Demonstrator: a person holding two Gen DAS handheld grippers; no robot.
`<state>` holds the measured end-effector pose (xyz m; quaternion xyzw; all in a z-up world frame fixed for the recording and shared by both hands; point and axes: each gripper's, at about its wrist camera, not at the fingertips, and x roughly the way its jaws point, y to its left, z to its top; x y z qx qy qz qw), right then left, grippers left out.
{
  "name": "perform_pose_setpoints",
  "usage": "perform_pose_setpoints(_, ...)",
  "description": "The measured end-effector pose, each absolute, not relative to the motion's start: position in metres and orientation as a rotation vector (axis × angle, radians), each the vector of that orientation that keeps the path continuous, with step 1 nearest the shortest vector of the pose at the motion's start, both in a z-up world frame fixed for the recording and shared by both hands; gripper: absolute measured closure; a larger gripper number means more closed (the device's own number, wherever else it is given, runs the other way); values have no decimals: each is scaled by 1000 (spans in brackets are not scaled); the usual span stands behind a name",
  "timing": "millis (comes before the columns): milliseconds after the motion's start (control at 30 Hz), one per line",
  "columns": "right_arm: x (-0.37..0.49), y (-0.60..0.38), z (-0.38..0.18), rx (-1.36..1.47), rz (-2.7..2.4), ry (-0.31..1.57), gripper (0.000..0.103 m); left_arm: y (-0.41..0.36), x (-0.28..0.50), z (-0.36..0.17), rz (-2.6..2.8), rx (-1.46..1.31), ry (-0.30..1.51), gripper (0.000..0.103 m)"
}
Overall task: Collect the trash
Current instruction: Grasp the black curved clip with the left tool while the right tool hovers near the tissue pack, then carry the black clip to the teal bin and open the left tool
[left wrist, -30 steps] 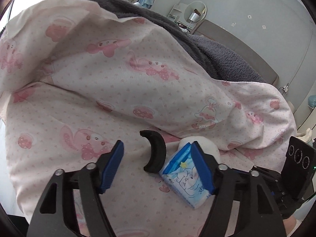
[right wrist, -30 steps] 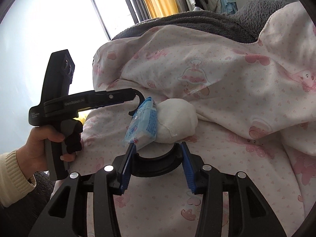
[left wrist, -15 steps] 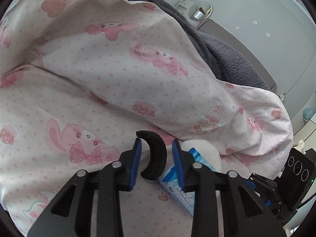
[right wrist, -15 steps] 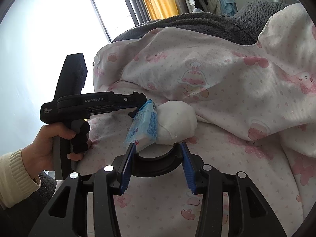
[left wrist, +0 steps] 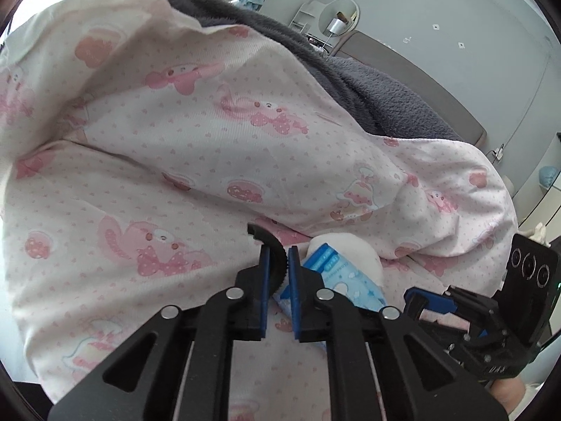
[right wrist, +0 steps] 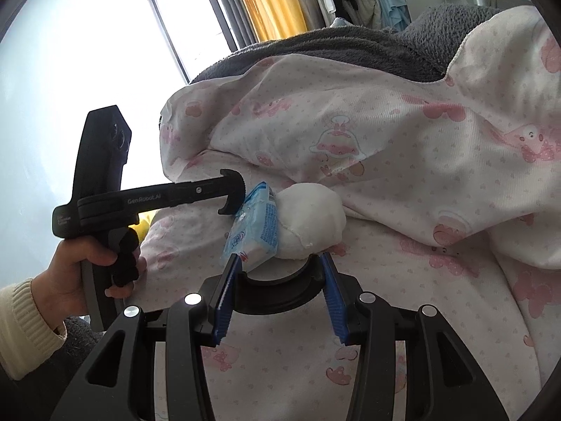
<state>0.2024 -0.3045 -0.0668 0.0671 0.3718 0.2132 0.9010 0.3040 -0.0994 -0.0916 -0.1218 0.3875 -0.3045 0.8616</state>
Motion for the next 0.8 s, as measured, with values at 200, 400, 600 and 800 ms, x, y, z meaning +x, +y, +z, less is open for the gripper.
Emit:
perform_pose_setpoints(200,197,-300,-61,144,427,757,57,-95,282,-83,-636,-205,786,95)
perform_pose_setpoints(400,190,-291,-51,200,432,736,57,-86,251,-73,-633,-144,759,95)
perform_pose_setpoints(600,180,-268,-37,187,449,719,57,-74,221,-66,-617,-57,729,95)
perform_pose_setpoints(800,177,-242,-28,185,464,715,57,-53,196,-64,-584,-37,722,95)
